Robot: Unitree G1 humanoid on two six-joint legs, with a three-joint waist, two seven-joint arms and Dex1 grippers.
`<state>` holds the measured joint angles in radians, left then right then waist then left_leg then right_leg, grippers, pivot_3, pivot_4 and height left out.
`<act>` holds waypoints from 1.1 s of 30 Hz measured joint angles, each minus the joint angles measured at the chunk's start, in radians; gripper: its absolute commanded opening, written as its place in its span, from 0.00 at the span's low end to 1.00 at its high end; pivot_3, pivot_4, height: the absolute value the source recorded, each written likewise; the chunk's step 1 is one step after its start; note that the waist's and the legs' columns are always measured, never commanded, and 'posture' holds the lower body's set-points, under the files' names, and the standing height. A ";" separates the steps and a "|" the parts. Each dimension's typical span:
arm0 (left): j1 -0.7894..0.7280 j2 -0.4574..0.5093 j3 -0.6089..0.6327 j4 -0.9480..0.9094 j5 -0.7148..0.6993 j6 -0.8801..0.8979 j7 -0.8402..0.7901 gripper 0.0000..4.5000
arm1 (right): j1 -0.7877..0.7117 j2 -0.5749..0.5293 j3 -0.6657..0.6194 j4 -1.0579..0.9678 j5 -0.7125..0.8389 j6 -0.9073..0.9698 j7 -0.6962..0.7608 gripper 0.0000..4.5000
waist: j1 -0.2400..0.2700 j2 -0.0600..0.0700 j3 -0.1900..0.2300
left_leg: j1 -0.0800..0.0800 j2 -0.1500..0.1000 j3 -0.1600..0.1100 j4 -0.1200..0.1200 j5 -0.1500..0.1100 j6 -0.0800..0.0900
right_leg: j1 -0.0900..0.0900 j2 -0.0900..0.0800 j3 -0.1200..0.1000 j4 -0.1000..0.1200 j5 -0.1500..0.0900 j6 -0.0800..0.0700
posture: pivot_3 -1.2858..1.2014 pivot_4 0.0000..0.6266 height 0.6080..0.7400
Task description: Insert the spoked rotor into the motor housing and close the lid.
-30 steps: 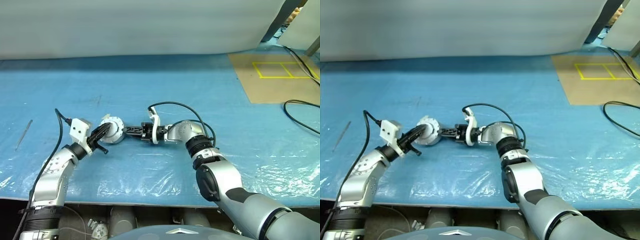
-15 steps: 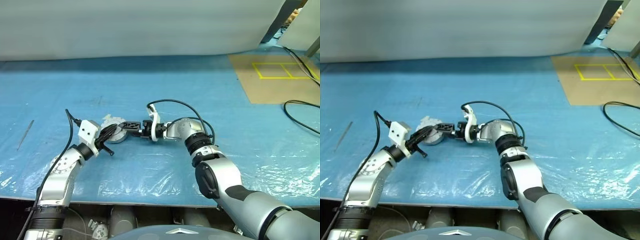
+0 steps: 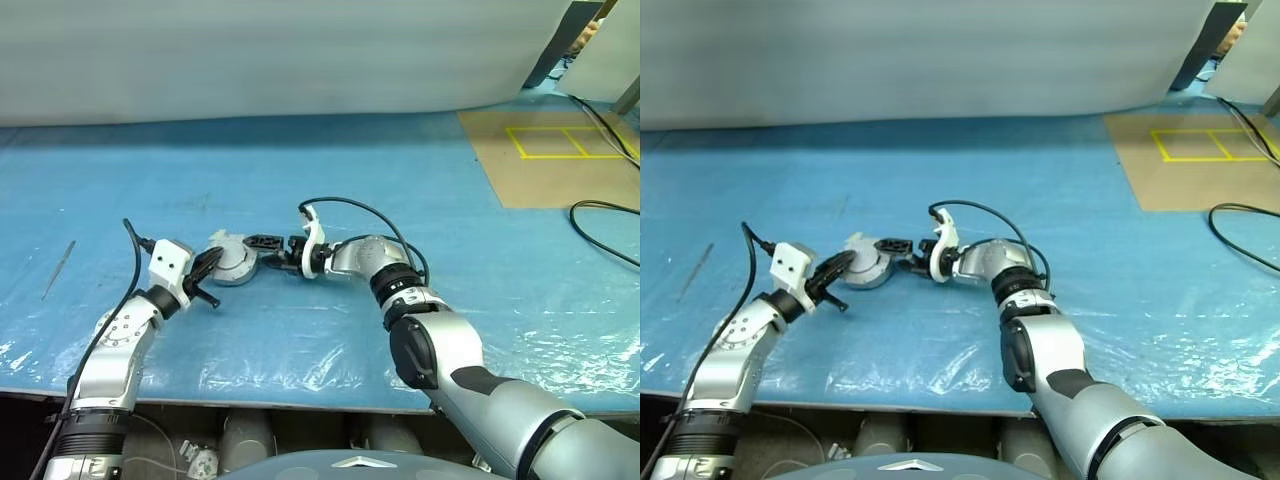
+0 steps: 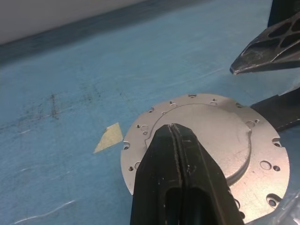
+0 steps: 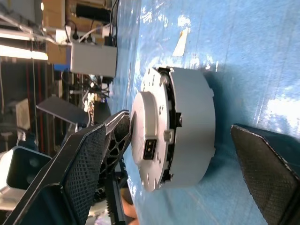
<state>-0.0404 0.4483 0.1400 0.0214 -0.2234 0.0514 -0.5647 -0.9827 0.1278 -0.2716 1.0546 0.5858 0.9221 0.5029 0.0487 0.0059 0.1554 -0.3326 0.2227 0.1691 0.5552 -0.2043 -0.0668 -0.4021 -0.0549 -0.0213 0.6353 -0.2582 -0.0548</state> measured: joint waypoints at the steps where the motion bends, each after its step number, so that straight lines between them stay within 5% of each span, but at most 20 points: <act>1: 0.000 0.001 0.004 0.004 0.003 0.000 0.005 0.00 | -0.004 0.001 -0.002 0.006 0.004 0.000 -0.007 1.00 | 0.000 0.000 0.000 | 0.000 0.000 0.000 -0.001 0.000 0.000 | 0.000 0.000 0.000 0.000 0.000 0.000 | 0.52 0.24 1.00; 33: 0.012 0.019 0.019 0.004 -0.056 0.014 -0.086 0.00 | -0.038 0.009 0.097 -0.012 0.002 0.045 0.009 1.00 | -0.008 0.005 -0.004 | -0.005 0.001 0.003 -0.014 0.002 -0.004 | -0.003 0.003 -0.001 -0.020 0.003 -0.006 | 0.52 0.24 1.00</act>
<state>-0.0283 0.4670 0.1585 0.0256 -0.2793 0.0656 -0.6505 -1.0209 0.1367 -0.1749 1.0430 0.5880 0.9666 0.5118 0.0409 0.0104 0.1518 -0.3376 0.2232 0.1722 0.5409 -0.2020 -0.0710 -0.4047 -0.0516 -0.0224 0.6157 -0.2548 -0.0609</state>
